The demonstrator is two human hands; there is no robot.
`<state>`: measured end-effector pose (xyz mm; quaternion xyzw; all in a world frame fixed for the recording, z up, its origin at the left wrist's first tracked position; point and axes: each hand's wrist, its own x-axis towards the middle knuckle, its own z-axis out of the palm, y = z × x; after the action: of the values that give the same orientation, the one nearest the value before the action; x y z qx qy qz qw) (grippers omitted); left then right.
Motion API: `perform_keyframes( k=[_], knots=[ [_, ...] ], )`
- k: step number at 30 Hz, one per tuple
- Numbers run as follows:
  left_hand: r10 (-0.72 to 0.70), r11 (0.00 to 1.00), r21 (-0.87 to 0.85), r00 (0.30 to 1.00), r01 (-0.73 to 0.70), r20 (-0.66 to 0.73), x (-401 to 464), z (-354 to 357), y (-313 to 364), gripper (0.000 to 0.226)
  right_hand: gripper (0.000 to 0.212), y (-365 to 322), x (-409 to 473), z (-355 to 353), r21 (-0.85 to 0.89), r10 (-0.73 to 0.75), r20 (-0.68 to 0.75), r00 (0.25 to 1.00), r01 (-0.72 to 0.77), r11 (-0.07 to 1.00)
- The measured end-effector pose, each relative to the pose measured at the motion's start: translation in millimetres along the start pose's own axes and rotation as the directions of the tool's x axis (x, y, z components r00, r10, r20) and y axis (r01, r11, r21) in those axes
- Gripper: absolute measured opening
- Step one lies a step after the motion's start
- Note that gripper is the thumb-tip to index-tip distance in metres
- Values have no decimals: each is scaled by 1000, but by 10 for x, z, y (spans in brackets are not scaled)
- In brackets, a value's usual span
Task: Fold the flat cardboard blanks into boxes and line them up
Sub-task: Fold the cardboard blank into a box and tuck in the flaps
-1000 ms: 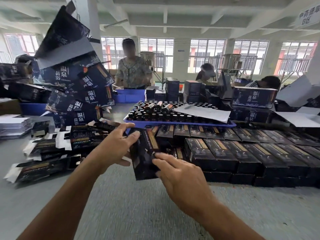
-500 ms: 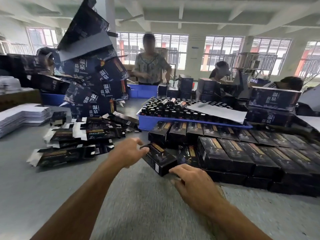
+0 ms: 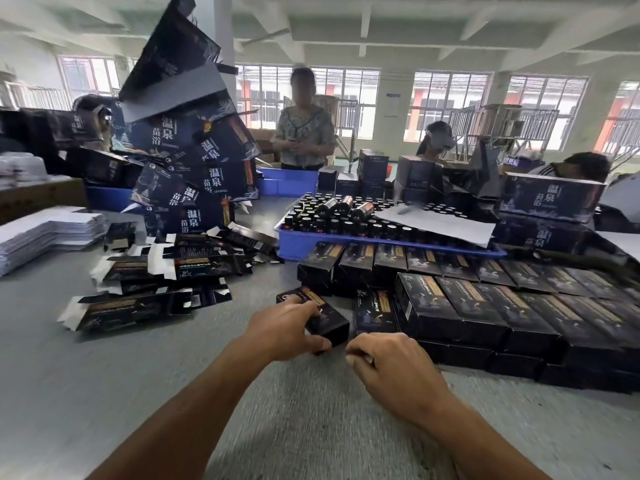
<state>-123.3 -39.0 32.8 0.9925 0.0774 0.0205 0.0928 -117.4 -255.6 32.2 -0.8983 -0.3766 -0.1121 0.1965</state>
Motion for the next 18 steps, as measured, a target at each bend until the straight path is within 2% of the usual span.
perform_keyframes(
  k=[6, 10, 13, 14, 16, 18],
  knots=[
    [23, 1000, 4, 996, -23, 91, -135, -187, -36, 52, 22, 29, -12, 70, -27, 10, -7, 1000, -10, 1000],
    [102, 990, -101, 994, -97, 49, -398, -117, -133, 59, 22, 20, -30, 130, -41, 31, -10, 999, -32, 999],
    [154, 965, -225, 985, -133, 74, -640, 49, -323, 78, 31, -40, -44, 174, -22, 45, 2, 999, -45, 999],
    [165, 943, -303, 985, -141, 57, -699, 99, -399, 83, 38, -70, -48, 192, -19, 47, 8, 999, -47, 999],
    [125, 863, -486, 990, -139, -62, -752, 170, -544, 82, 53, -128, -60, 233, -30, 57, 28, 998, -56, 998],
    [-34, 818, -567, 975, -100, -221, -740, 222, -668, 69, 69, -198, -65, 283, -39, 72, 67, 995, -70, 997]
  ],
)
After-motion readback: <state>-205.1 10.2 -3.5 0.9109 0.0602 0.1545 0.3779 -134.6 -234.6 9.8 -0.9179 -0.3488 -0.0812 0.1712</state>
